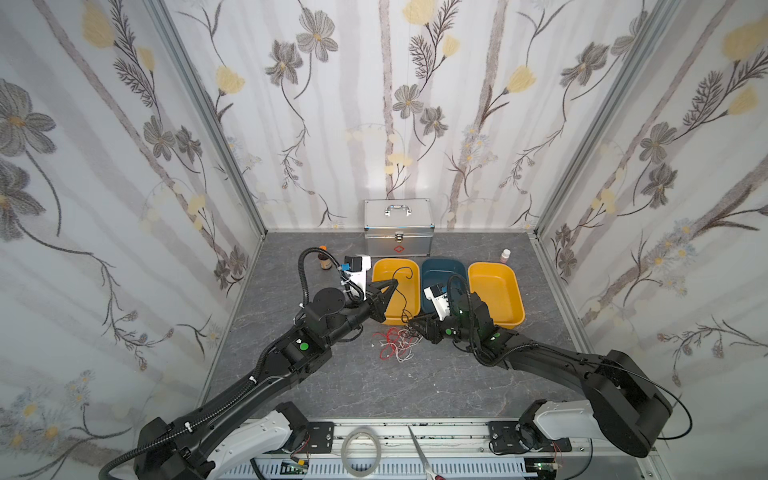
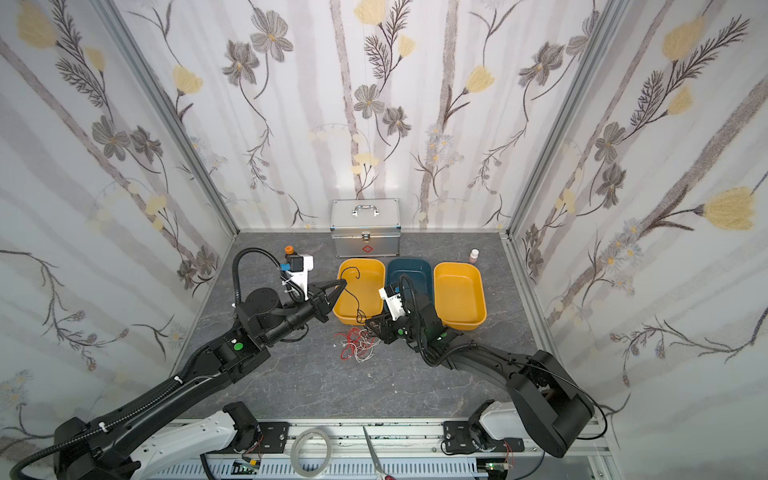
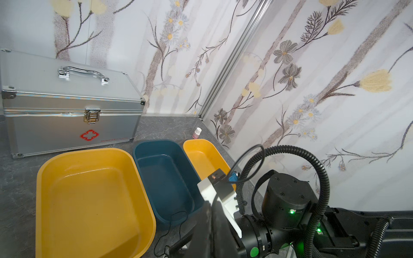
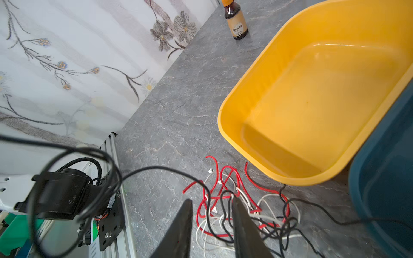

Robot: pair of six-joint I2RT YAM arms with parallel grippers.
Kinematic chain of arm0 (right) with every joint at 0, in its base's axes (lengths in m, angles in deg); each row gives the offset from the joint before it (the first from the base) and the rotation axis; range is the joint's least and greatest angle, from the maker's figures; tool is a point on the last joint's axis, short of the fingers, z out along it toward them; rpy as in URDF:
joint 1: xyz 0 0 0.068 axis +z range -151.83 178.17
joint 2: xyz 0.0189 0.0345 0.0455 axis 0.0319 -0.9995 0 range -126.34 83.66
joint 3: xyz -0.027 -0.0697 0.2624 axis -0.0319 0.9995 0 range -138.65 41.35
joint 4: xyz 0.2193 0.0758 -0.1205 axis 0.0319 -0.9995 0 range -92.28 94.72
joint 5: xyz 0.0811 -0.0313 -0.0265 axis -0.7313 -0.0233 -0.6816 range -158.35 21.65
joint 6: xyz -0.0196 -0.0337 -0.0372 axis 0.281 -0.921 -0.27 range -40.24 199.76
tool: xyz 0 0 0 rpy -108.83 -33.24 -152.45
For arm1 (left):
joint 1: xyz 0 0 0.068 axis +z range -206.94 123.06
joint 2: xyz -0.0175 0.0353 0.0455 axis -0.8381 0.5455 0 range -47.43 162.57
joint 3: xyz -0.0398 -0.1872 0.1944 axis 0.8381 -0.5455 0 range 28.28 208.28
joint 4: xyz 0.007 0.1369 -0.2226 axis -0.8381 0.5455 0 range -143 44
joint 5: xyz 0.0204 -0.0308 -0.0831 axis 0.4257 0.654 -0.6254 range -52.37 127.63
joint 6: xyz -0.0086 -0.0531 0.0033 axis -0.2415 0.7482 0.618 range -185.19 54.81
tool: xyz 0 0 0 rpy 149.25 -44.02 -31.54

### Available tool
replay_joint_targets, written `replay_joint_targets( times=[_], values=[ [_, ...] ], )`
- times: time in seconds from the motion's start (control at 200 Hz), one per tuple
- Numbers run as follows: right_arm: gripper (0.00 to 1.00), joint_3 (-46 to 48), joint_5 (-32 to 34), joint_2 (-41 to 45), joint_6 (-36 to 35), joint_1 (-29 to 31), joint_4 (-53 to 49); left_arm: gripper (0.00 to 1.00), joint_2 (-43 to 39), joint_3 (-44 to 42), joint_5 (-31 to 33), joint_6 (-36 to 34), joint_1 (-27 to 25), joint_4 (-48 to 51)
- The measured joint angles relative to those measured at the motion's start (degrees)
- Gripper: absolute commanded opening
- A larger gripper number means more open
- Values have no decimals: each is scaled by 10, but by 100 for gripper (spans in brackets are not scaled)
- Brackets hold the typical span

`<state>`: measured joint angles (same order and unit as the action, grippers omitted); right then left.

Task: Untangle the cables

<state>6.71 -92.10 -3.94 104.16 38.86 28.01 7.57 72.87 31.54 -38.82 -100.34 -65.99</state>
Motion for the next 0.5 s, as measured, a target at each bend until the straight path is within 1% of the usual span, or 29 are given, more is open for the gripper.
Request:
replay_joint_targets(
  times=[0.12,0.225,0.265,0.5],
  values=[
    [31,-11,-7,-41,0,3,20,0,-3,7,0,0,0,6],
    [17,-14,-15,-71,9,5,32,0,-11,7,0,0,0,10],
    [15,-14,-17,-75,14,5,37,0,-15,7,1,0,1,12],
    [14,-13,-19,-75,19,5,50,0,-44,12,16,-11,2,18]
  ],
)
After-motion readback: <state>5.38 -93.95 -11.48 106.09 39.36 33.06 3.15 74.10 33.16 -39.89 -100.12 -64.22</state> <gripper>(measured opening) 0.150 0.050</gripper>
